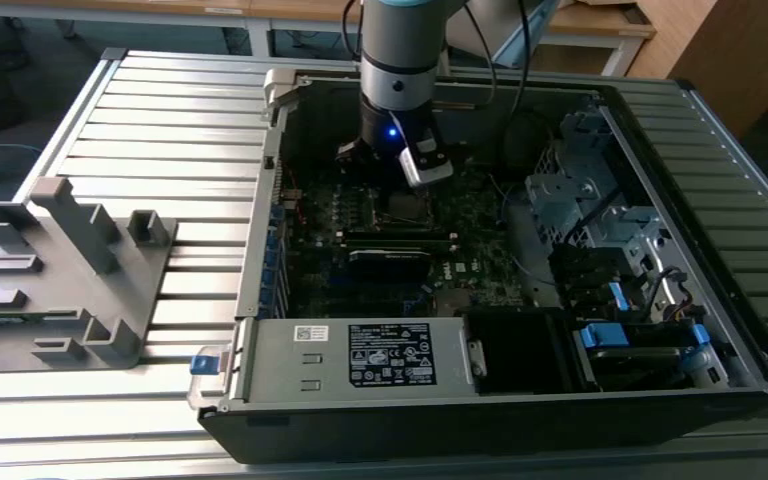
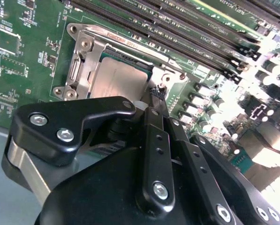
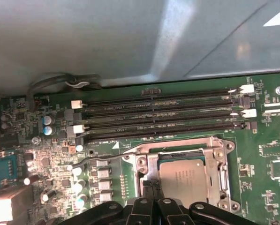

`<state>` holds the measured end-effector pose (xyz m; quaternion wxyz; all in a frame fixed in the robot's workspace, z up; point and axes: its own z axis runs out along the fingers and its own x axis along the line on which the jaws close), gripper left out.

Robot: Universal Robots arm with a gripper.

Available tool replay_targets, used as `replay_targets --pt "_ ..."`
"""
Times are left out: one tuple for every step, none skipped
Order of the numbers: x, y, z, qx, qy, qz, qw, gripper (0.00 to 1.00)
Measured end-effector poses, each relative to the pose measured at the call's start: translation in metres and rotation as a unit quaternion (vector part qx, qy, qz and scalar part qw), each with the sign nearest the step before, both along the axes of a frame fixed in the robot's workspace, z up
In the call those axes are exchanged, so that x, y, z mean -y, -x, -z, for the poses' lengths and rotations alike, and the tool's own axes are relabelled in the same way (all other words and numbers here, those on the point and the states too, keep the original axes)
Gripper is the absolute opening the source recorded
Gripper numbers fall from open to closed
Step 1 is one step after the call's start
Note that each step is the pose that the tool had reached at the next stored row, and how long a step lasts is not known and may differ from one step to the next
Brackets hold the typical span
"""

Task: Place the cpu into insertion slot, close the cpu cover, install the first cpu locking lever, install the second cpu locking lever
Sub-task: 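Close the cpu cover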

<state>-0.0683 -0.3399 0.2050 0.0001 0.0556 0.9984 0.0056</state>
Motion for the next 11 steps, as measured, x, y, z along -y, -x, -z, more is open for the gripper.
replay_targets --pt "0.0000 0.0000 -0.0017 0.0000 0.0001 0.000 1.00000 0.11" --pt "0.0000 0.0000 -0.0034 0.0000 0.0000 0.000 1.00000 0.11" --pt "0.0000 0.0000 -0.0054 0.0000 0.0001 0.000 1.00000 0.11" --pt "0.0000 0.0000 -0.0073 -0.0001 0.0001 0.000 1.00000 0.11" --pt "0.0000 0.0000 -0.0089 -0.0001 0.0001 0.000 1.00000 0.11" --pt "0.0000 0.0000 -0.0101 0.0000 0.0001 0.000 1.00000 0.11" --pt "0.0000 0.0000 -0.0105 0.0000 0.0001 0.000 1.00000 0.11" --pt "0.0000 0.0000 -0.0105 0.0000 0.0000 0.000 1.00000 0.11" --pt "0.0000 0.0000 -0.0104 0.0000 0.0000 0.000 1.00000 0.11" --pt "0.0000 0.0000 -0.0105 0.0000 0.0000 0.000 1.00000 0.11" --pt "0.0001 -0.0004 -0.0106 -0.0001 0.0001 0.000 1.00000 0.11"
